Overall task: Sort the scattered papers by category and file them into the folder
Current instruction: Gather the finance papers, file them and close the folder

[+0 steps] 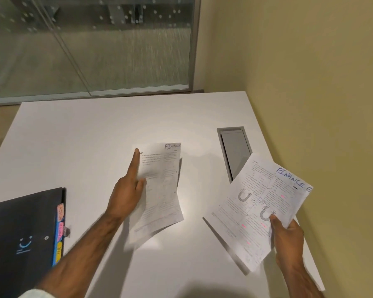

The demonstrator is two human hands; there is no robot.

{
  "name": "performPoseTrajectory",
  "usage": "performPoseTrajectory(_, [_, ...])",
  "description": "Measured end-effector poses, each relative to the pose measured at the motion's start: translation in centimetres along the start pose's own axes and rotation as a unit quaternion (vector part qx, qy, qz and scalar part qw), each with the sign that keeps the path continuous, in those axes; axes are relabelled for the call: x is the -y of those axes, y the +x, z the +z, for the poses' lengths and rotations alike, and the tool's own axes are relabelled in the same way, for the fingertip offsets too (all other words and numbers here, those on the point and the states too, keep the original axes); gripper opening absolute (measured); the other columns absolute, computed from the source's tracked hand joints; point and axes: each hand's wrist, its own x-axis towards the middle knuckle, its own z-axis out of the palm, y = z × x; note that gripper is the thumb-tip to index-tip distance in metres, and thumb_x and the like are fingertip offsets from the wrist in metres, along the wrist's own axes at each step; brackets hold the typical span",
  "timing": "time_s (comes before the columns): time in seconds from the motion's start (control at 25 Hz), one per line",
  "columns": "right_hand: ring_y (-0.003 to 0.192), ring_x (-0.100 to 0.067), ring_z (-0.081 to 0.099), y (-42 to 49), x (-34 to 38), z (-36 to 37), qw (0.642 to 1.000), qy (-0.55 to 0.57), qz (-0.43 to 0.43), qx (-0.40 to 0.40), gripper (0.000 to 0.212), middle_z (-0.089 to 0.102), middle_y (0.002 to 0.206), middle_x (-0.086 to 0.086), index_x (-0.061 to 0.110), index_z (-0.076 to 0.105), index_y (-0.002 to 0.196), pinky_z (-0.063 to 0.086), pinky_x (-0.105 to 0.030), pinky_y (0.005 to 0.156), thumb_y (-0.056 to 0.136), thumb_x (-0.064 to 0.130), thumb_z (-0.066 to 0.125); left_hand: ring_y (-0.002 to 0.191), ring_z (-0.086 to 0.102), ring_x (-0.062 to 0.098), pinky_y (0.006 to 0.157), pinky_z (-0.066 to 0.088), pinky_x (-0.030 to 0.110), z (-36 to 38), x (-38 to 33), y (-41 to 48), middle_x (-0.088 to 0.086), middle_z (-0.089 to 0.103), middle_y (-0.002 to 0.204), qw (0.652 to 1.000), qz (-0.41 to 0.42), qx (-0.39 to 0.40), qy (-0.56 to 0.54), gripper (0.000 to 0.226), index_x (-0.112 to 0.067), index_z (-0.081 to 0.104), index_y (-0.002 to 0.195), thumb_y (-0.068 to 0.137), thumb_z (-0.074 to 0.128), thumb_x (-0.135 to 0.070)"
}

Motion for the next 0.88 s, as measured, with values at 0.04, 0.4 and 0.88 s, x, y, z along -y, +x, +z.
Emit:
performPoseTrajectory(0.04, [0.094,-0.026,0.072,0.3,0.4,0.3,1.000,-0.004,-0.010,0.004,0.017,0.075,0.101,-0.004,0.009,0.070,0.113,0.052,-0.029,0.073,0.097,0.012,0.067,0.059,0.059,0.026,0.064,0.051,0.038,-1.6,-0.7,-0.7,0.007,0.072,0.099,0.999,0.038,0.010,0.008,0.092,-0.051,-0.005,0.156,0.098,0.055,-0.011])
performPoseTrajectory(0.4, [0.106,-0.032,0.074,-0.9,5.5,7.4,0.952,0.026,0.053,0.301,0.033,0.076,0.118,-0.011,0.012,0.069,0.126,0.056,-0.053,0.097,0.094,0.012,0.071,0.122,0.062,0.010,0.108,0.048,0.039,-5.6,-4.6,-2.1,-0.031,0.054,0.138,0.987,-0.028,-0.001,-0.158,0.091,-0.051,0.005,0.157,0.098,0.062,-0.011])
performPoseTrajectory(0.88, [0.110,-0.031,0.072,-4.4,7.5,9.3,0.908,0.046,0.120,0.398,0.036,0.074,0.122,-0.012,0.015,0.067,0.127,0.057,-0.048,0.095,0.098,0.035,0.061,0.111,0.072,0.020,0.100,0.053,0.044,-2.3,-5.6,-5.9,0.001,0.073,0.125,0.892,-0.179,0.086,-0.406,0.031,-0.021,0.065,0.131,0.101,0.060,-0.016])
